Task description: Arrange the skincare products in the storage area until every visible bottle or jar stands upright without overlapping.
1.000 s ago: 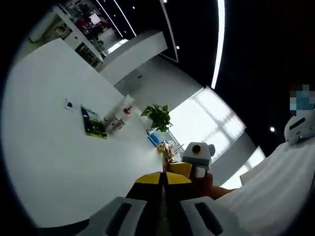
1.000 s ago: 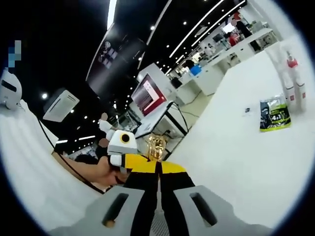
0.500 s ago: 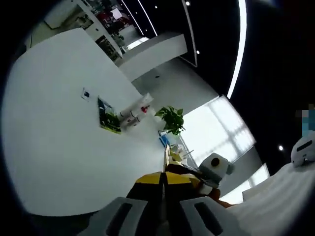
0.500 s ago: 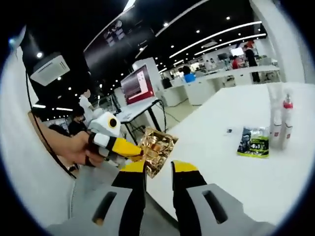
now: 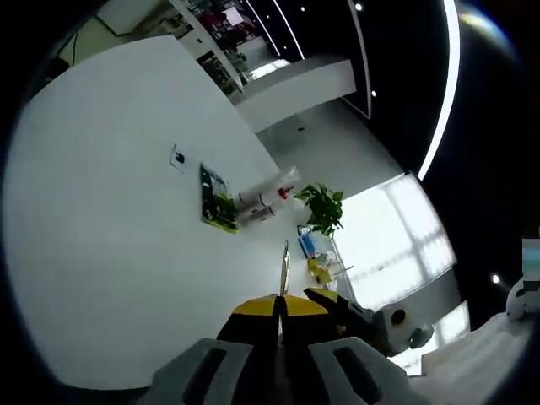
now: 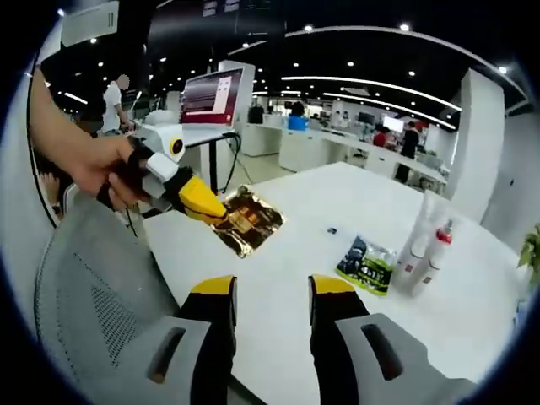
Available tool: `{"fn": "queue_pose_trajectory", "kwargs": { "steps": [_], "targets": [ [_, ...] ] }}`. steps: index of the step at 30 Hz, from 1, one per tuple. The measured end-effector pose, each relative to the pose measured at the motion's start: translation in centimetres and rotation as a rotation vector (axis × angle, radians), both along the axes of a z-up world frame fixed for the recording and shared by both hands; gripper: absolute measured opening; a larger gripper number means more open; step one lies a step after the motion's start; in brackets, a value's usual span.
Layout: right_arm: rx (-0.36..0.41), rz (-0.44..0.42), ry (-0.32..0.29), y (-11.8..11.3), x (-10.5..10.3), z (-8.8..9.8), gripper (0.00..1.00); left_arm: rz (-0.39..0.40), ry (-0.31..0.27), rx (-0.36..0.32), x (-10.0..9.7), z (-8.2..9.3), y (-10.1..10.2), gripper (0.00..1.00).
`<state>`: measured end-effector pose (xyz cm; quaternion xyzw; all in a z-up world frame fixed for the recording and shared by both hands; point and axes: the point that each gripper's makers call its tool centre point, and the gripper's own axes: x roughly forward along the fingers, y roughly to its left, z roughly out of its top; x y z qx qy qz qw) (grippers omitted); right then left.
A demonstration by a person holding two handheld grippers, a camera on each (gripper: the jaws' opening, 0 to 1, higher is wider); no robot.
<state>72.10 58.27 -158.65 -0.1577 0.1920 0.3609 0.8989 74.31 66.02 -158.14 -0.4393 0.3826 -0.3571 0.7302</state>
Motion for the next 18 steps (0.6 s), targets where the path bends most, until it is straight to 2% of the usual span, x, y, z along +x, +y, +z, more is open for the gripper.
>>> {"fn": "queue_pose_trajectory", "kwargs": {
  "steps": [9, 13, 18],
  "targets": [
    [-0.061, -0.025, -0.012, -0.9, 0.4, -0.5, 0.26, 0.025, 0.057, -0.008, 5.1, -0.7, -0.6, 0.01],
    [-0.091, -0.023, 0.001, -1.1, 0.4, -1.1, 0.23, 0.016, 0.071, 0.025, 7.2, -1.4, -1.2, 0.01],
    [-0.114, -0.029, 0.002, -1.4, 0.4, -1.4, 0.21, 0.02, 0.091, 0.033, 9.3, -2.4, -1.5, 0.01]
  ]
}}
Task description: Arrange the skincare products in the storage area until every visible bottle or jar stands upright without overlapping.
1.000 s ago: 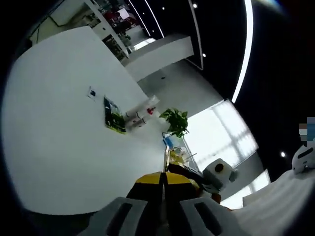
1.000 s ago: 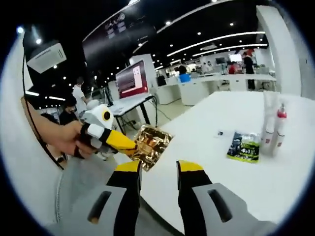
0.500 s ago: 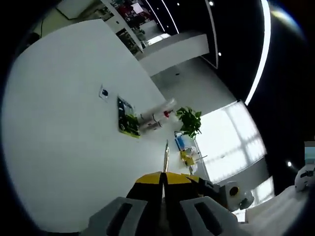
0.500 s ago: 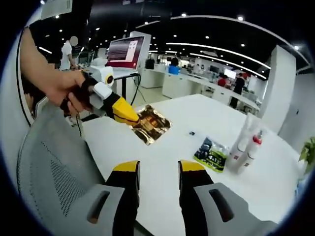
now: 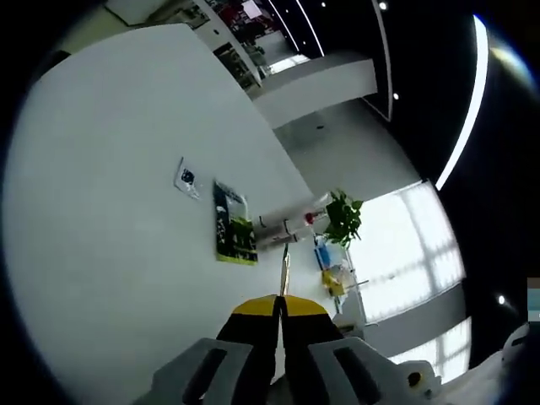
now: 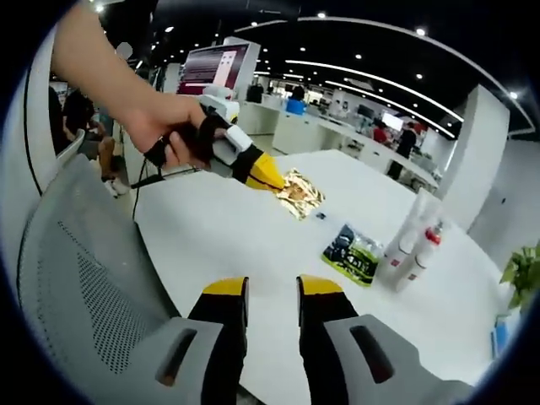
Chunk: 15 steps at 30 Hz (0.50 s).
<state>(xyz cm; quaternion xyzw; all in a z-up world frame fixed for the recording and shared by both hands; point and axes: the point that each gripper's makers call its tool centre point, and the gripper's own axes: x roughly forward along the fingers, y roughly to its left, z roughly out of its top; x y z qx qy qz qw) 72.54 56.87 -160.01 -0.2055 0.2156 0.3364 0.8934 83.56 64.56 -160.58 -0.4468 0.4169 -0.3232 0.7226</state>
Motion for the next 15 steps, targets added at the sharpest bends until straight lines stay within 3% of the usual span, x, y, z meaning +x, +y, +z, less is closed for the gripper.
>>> {"fn": "queue_pose_trajectory", "kwargs": {
  "steps": [15],
  "targets": [
    [-0.025, -0.003, 0.029, -0.1, 0.0, -0.8, 0.18, 0.038, 0.065, -0.013, 5.9, -1.3, -0.1, 0.01]
  ]
}}
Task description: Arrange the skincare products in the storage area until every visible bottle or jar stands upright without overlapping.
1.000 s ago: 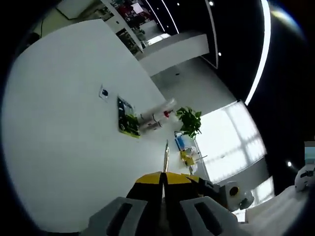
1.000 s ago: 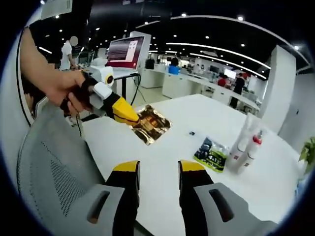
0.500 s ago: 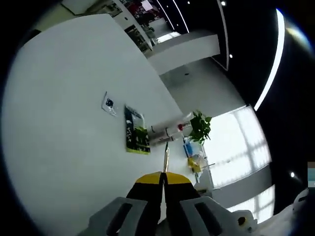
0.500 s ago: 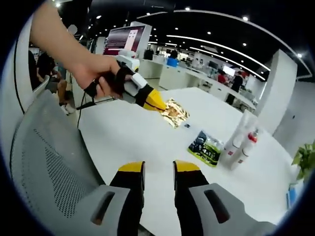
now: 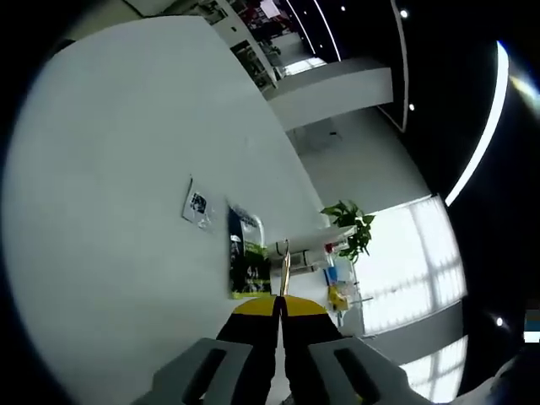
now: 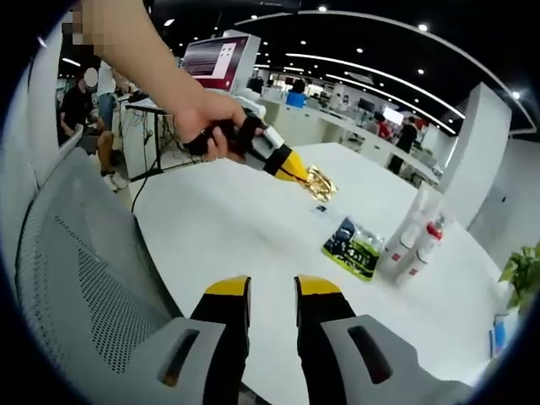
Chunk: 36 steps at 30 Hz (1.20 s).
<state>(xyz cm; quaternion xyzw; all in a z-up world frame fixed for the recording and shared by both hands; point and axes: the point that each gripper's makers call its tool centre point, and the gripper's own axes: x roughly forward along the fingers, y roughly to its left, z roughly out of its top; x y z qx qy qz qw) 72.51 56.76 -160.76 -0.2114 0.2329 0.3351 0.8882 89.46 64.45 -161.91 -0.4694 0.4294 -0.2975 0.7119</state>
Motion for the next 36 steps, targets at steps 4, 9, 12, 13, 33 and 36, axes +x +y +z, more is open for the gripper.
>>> {"fn": "queue_pose_trajectory", "kwargs": {
  "steps": [4, 9, 12, 13, 33, 36],
  "targets": [
    [-0.006, -0.001, 0.005, 0.0, 0.0, -0.1, 0.18, -0.005, 0.023, -0.01, 1.0, -0.5, -0.7, 0.01],
    [-0.007, -0.007, 0.011, -0.1, 0.0, -0.3, 0.18, -0.016, 0.098, 0.024, 1.1, -2.5, -1.2, 0.01],
    [-0.005, -0.016, 0.014, -0.3, 0.1, -0.3, 0.18, -0.021, 0.138, 0.04, 1.3, -3.8, -1.5, 0.01],
    [-0.005, -0.018, 0.017, -0.3, 0.1, -0.3, 0.18, -0.017, 0.16, 0.041, 1.4, -4.2, -1.6, 0.01],
    [0.016, -0.026, 0.028, -0.2, 0.3, -0.5, 0.16, 0.015, 0.273, 0.153, 2.3, -9.0, -1.1, 0.01],
    [0.011, -0.024, 0.03, -0.2, 0.2, -0.6, 0.16, 0.026, 0.273, 0.174, 2.5, -9.4, -1.0, 0.02]
  ]
}}
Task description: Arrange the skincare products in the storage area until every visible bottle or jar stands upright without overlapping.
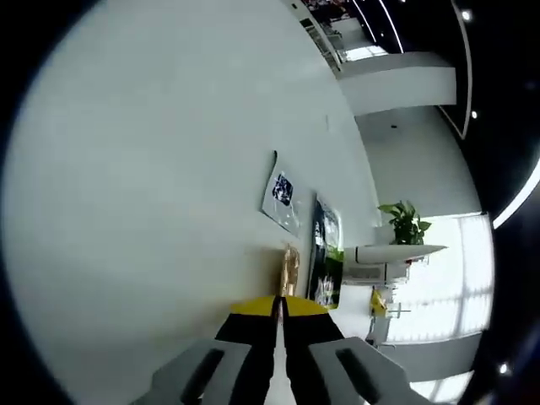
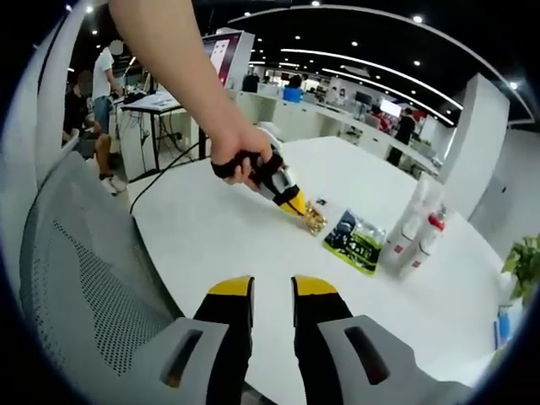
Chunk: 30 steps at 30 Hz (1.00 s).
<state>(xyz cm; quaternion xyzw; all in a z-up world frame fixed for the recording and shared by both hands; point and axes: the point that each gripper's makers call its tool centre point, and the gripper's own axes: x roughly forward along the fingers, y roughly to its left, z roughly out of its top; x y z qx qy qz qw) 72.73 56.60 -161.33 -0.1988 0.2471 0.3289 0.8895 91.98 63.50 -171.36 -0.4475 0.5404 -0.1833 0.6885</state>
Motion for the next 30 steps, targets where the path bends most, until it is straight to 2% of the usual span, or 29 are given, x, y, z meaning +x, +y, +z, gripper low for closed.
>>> {"fn": "queue_pose_trajectory", "kwargs": {
  "steps": [5, 8, 11, 17, 23, 30],
  "targets": [
    [0.002, 0.003, 0.003, 0.06, -0.05, -0.03, 0.16, -0.023, 0.003, 0.05, 0.01, -0.77, 0.07, 0.03],
    [-0.003, 0.006, 0.008, 0.08, -0.12, -0.13, 0.16, -0.022, -0.004, 0.047, 0.38, -0.66, -0.09, 0.03],
    [-0.001, 0.007, 0.006, 0.1, -0.1, -0.1, 0.16, -0.065, -0.02, 0.073, 0.35, -0.59, -0.16, 0.03],
    [0.005, 0.015, 0.003, 0.31, -0.18, 0.01, 0.17, -0.134, -0.015, 0.1, -0.03, -0.56, 0.11, 0.04],
    [0.007, 0.018, 0.001, 0.37, -0.21, 0.08, 0.17, -0.153, -0.003, 0.125, -0.3, -0.48, 0.68, 0.04],
    [0.004, 0.019, -0.002, 0.36, -0.21, 0.1, 0.17, -0.174, 0.026, 0.13, -0.14, -0.13, 0.37, 0.11]
  ]
}}
